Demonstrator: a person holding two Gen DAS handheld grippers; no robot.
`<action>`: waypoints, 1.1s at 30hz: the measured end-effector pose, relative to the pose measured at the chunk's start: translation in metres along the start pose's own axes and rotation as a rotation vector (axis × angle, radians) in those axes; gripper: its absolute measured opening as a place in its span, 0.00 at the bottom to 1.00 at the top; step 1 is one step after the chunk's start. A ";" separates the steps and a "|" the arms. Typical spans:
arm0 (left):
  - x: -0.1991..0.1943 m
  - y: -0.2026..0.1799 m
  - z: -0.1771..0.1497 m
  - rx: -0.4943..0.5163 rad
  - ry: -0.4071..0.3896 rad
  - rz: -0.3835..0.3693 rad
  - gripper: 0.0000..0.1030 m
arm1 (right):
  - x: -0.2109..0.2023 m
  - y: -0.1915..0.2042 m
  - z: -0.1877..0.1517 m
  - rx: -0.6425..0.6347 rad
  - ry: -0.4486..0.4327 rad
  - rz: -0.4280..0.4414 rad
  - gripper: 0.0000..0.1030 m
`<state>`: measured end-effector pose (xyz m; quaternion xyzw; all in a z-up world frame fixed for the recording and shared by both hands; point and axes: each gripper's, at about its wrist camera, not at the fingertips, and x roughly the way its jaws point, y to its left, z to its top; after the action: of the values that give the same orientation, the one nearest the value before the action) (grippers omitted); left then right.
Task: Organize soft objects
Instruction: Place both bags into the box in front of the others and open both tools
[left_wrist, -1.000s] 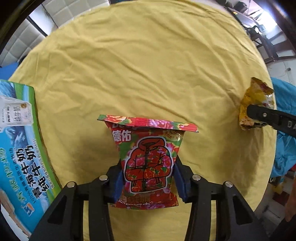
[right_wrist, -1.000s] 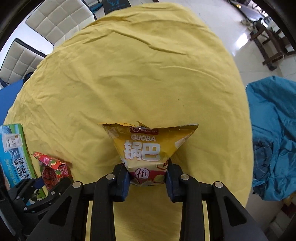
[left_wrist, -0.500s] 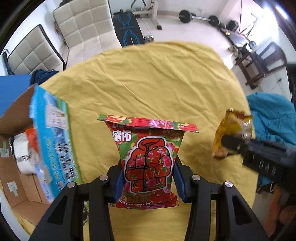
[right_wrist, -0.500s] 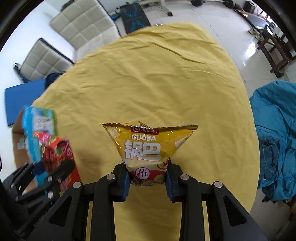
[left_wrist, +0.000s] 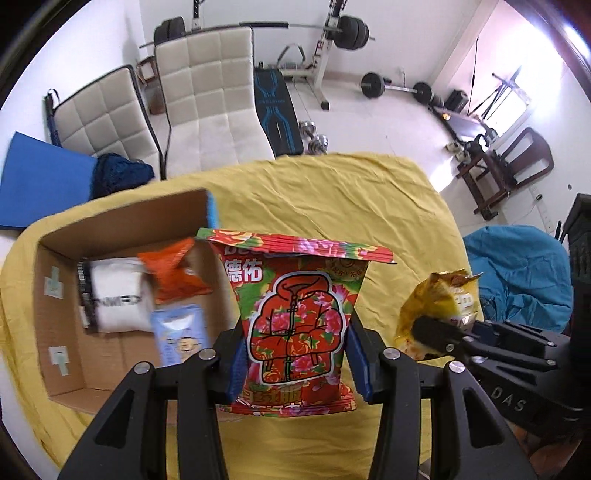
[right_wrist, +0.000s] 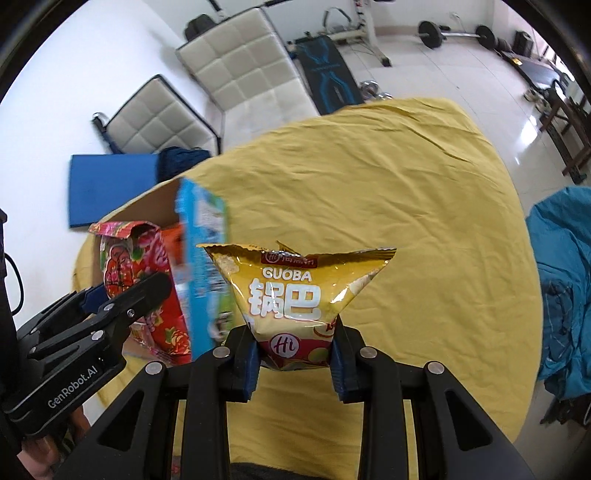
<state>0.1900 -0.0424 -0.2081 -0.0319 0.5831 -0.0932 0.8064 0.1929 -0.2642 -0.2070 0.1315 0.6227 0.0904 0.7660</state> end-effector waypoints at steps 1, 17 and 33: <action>-0.009 0.008 -0.001 0.000 -0.012 -0.001 0.41 | -0.003 0.012 -0.002 -0.006 -0.005 0.009 0.31; -0.073 0.170 -0.029 -0.128 -0.078 0.092 0.41 | 0.022 0.191 -0.021 -0.163 0.007 0.111 0.32; 0.033 0.288 -0.050 -0.294 0.187 0.028 0.41 | 0.171 0.255 -0.039 -0.199 0.160 0.073 0.32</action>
<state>0.1856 0.2365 -0.3005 -0.1325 0.6634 0.0014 0.7365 0.1972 0.0326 -0.2937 0.0697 0.6646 0.1900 0.7192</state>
